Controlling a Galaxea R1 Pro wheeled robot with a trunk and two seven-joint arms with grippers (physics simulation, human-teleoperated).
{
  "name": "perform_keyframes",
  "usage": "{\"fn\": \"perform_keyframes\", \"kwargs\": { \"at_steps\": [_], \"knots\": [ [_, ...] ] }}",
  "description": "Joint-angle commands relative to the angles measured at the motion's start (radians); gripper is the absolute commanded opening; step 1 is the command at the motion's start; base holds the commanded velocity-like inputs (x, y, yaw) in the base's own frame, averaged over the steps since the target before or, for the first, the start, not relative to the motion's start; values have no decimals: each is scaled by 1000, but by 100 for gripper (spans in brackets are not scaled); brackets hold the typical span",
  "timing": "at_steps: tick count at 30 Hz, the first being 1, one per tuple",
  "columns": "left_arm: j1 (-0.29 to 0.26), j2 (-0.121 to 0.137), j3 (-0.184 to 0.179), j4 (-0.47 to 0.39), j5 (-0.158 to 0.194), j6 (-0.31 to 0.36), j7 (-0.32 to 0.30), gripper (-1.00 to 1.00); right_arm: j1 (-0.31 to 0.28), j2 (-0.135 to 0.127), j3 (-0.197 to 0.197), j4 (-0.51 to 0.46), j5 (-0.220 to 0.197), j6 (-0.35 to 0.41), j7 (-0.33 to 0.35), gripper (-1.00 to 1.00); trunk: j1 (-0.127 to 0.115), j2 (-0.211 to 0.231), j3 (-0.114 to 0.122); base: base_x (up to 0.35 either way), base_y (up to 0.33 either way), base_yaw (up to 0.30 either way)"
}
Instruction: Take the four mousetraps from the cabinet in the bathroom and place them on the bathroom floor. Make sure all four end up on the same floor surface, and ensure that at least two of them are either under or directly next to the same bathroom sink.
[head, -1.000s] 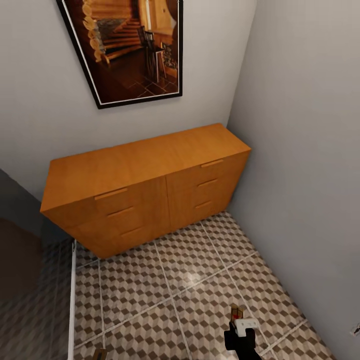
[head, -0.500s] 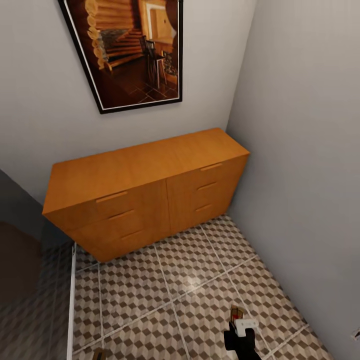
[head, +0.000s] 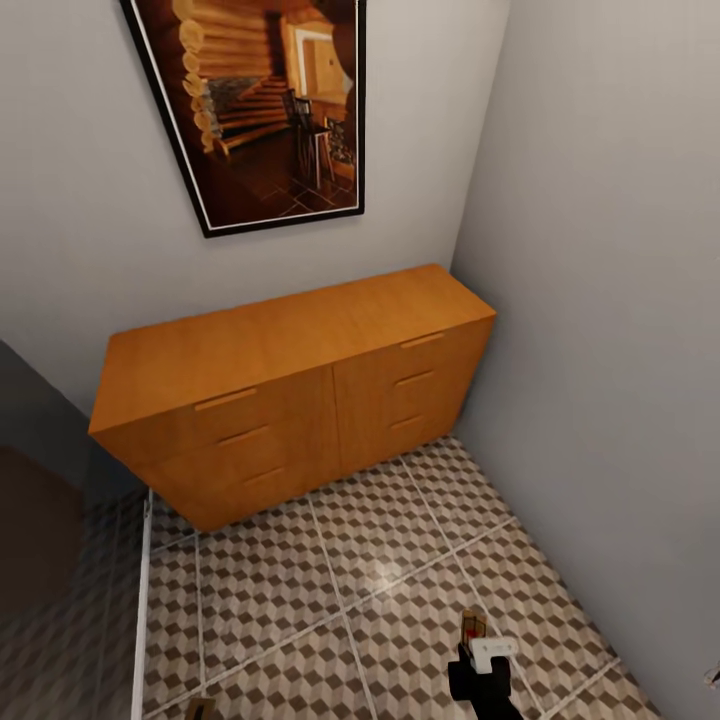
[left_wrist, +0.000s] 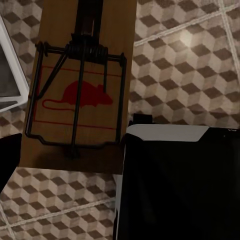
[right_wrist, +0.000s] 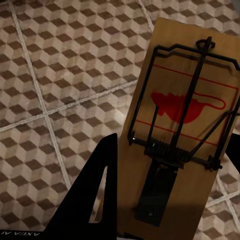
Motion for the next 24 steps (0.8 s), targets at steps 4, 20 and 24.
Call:
{"fn": "perform_keyframes", "kwargs": {
  "at_steps": [4,20,24],
  "knots": [
    [0,0,-9,0,4,-2,5,-100,-1,0,9,1,-10,-3,2,-100,1,-1,5,0,0,0],
    [0,-1,-9,0,4,-2,7,-100,-1,0,9,1,-10,-3,2,-100,1,-1,28,0,0,0],
    [0,-1,-9,0,4,-2,7,-100,-1,0,9,1,-10,-3,2,-100,1,-1,33,0,0,0]
  ]
}}
